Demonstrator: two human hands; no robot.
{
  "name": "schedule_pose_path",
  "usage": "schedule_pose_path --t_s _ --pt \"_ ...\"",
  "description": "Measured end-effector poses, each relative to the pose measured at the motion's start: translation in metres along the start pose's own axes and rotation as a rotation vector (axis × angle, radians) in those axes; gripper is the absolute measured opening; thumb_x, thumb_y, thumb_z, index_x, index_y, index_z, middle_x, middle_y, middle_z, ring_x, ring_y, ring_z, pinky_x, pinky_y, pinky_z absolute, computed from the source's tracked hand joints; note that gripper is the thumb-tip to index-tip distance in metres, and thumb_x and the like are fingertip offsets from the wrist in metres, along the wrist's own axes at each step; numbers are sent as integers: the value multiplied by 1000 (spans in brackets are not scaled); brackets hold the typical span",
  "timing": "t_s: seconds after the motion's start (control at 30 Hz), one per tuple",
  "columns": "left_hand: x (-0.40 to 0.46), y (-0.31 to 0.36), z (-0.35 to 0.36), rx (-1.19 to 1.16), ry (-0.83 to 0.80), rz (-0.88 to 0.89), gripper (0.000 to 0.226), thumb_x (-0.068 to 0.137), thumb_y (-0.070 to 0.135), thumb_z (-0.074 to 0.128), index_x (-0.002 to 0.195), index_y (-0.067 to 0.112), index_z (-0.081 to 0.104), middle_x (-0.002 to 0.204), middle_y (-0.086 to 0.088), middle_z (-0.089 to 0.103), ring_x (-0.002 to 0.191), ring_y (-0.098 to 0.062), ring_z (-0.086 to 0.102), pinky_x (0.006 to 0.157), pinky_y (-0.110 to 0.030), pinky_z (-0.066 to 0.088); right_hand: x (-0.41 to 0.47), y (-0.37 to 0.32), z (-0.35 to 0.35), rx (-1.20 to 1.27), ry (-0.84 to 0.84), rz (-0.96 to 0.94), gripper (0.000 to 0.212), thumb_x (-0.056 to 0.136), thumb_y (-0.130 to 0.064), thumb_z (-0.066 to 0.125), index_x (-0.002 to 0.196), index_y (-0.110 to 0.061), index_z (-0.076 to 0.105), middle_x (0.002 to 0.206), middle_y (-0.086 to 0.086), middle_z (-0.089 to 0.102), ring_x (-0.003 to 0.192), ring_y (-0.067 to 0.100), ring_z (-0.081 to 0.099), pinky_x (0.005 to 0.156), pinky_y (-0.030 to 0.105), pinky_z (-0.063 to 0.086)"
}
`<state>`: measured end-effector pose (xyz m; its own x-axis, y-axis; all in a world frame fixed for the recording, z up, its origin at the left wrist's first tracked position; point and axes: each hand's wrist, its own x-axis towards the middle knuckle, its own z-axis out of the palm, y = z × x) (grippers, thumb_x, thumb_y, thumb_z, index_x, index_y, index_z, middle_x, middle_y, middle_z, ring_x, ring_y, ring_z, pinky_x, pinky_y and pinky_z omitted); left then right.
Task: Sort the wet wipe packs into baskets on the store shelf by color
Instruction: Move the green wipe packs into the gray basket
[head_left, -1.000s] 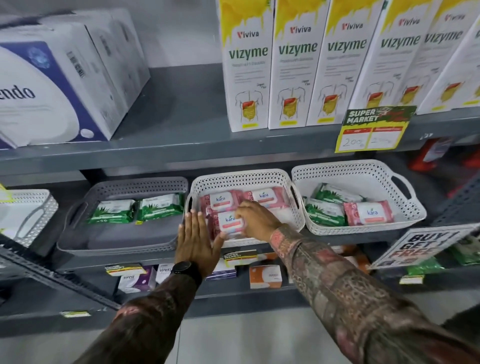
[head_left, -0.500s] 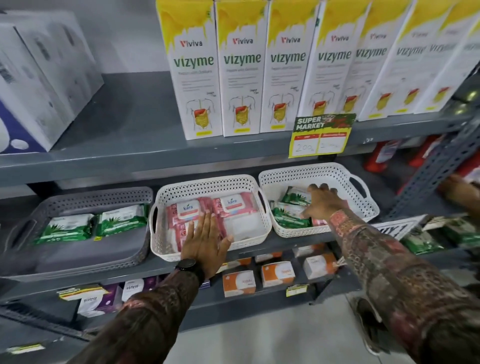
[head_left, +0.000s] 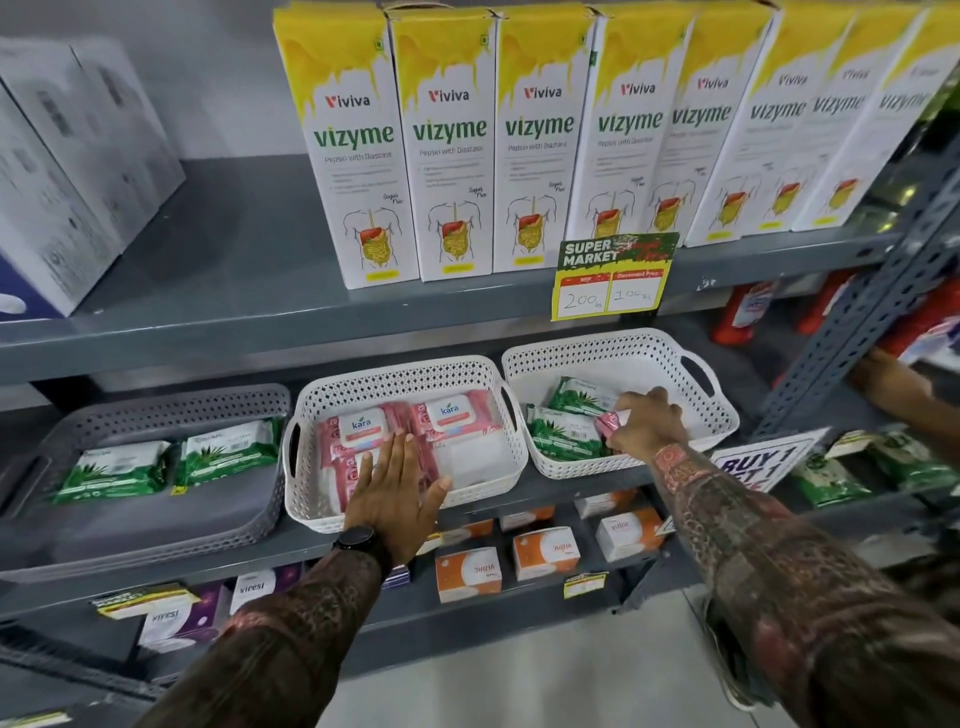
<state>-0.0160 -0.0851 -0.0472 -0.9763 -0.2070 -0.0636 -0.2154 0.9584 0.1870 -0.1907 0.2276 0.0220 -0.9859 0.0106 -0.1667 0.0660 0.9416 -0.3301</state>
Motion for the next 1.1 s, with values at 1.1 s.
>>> schedule_pose_path --t_s 1.1 --pt "-28 -54 -4 26 97 -139 96 90 74 -10 163 11 -8 172 -7 -11 159 -21 -13 131 -46 -4 -16 -100 25 -109 -25 -213 62 94 -18 66 153 -14 45 151 20 46 140 42 44 106 57 53"
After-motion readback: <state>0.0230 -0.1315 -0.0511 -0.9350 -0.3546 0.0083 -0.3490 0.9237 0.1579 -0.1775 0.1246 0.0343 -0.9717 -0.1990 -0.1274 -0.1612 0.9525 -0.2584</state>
